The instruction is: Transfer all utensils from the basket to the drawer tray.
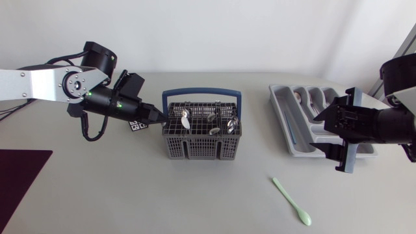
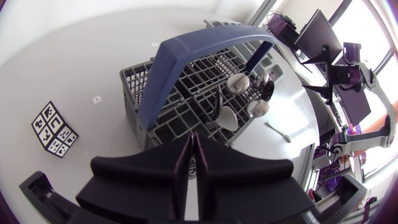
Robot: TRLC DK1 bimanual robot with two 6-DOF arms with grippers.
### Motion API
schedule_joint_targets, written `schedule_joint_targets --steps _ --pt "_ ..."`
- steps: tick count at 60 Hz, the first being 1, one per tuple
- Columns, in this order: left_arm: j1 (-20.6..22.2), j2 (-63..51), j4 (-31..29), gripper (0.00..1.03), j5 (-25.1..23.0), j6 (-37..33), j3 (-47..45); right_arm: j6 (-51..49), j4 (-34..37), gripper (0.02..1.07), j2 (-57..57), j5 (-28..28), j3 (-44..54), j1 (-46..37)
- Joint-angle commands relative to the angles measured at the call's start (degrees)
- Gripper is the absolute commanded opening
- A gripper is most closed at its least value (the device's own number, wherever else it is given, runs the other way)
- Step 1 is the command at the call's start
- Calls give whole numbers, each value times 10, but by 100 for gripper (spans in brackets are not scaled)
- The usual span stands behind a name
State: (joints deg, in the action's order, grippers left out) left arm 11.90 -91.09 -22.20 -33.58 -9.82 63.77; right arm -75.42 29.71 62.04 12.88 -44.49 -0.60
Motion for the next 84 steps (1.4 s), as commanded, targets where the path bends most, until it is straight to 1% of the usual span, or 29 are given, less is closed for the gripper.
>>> schedule_joint_targets --steps 1,5,13,19,30,38,44,52,57,60,66,71,78,84 --pt "-16 -5 -9 4 -20 18 23 33 9 82 -10 -11 14 31" --pt "-28 -5 -17 4 -38 26 30 55 10 86 -15 -19 14 55" --pt "-52 6 -21 4 -88 46 35 85 10 86 -28 -44 17 114" --pt "-65 21 -21 4 -117 65 36 100 11 86 -28 -57 15 139" --pt "-69 73 -22 4 -119 81 43 120 23 86 -31 -69 6 168" --pt "-60 122 -55 4 -119 82 59 134 32 86 -34 -72 3 183" --pt "-56 159 -62 4 -117 89 65 149 39 86 -35 -73 -5 196" --pt "-33 206 -86 4 -99 89 68 183 60 86 -37 -68 -29 214" --pt "-14 231 -97 4 -90 81 64 210 82 87 -34 -50 -51 223" --pt "9 244 -101 4 -77 65 57 224 94 89 -34 -36 -63 224" --pt "46 255 -104 4 -58 38 40 258 112 89 -32 -21 -82 237" --pt "75 253 -106 4 -56 20 25 281 112 89 -36 -4 -82 256" --pt "121 246 -101 4 -50 -2 6 310 91 89 -37 -3 -69 291" --pt "160 246 -79 4 -43 -14 -8 333 76 89 -29 -1 -60 329"
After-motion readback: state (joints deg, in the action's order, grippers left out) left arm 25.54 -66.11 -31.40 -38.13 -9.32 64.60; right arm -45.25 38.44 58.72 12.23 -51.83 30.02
